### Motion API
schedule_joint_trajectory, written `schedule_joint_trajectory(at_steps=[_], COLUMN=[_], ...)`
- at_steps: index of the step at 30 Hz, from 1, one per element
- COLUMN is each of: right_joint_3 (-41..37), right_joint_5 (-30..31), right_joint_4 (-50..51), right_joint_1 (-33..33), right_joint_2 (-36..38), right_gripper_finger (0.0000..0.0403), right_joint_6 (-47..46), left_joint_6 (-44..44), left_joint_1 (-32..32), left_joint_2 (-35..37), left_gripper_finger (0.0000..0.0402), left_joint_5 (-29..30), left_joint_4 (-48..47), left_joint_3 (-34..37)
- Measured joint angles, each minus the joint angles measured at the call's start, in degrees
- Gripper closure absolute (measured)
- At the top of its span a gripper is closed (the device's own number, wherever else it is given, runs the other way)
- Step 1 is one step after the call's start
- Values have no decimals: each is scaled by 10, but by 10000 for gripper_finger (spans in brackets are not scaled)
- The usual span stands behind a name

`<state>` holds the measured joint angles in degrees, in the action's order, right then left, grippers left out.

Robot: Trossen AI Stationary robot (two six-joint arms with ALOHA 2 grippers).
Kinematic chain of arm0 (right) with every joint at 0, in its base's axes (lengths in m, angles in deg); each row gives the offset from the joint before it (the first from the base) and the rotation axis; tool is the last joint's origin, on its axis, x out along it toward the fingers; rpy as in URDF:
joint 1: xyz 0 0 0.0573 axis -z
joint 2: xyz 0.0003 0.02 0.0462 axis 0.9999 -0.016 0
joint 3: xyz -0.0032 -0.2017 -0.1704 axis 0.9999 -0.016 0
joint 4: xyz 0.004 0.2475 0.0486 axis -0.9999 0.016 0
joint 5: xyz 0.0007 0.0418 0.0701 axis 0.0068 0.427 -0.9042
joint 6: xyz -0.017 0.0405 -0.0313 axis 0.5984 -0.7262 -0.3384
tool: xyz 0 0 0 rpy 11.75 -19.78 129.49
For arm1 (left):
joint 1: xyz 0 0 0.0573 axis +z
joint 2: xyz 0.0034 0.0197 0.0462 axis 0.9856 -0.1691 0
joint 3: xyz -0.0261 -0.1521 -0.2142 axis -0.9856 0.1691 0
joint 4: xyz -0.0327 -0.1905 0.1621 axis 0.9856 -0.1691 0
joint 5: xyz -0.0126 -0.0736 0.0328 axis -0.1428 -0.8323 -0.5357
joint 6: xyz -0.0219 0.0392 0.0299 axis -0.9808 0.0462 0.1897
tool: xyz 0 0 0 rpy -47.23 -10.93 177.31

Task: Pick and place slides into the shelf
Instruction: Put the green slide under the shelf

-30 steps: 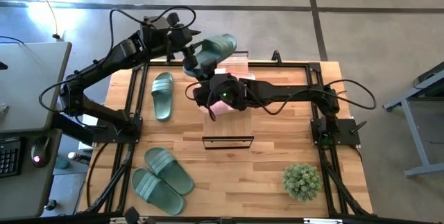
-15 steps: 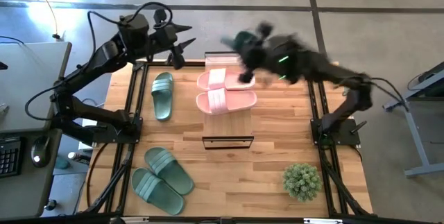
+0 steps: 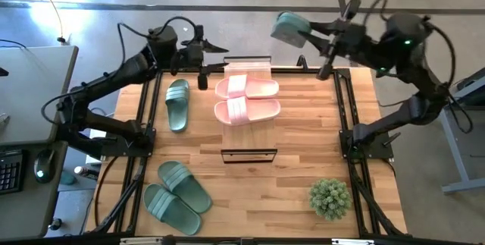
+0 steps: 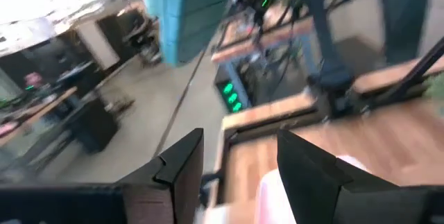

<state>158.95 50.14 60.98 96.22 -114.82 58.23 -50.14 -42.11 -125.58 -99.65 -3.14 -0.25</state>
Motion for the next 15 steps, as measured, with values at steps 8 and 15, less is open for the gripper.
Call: schedule_joint_trajectory(at_steps=[8,15], right_joint_3=[-186,-361], right_joint_5=[-102,-136], right_joint_4=[-229,-438], right_joint_1=[-1,8], right_joint_2=[95,162], right_gripper_finger=[370,371], right_joint_6=[-5,-70], left_joint_6=[-67,-67], left_joint_1=[29,27], left_joint_2=[0,-4], left_gripper_finger=[234,234], left_joint_5=[-48,-72], left_joint_4=[170,263], left_joint_3=[91,106])
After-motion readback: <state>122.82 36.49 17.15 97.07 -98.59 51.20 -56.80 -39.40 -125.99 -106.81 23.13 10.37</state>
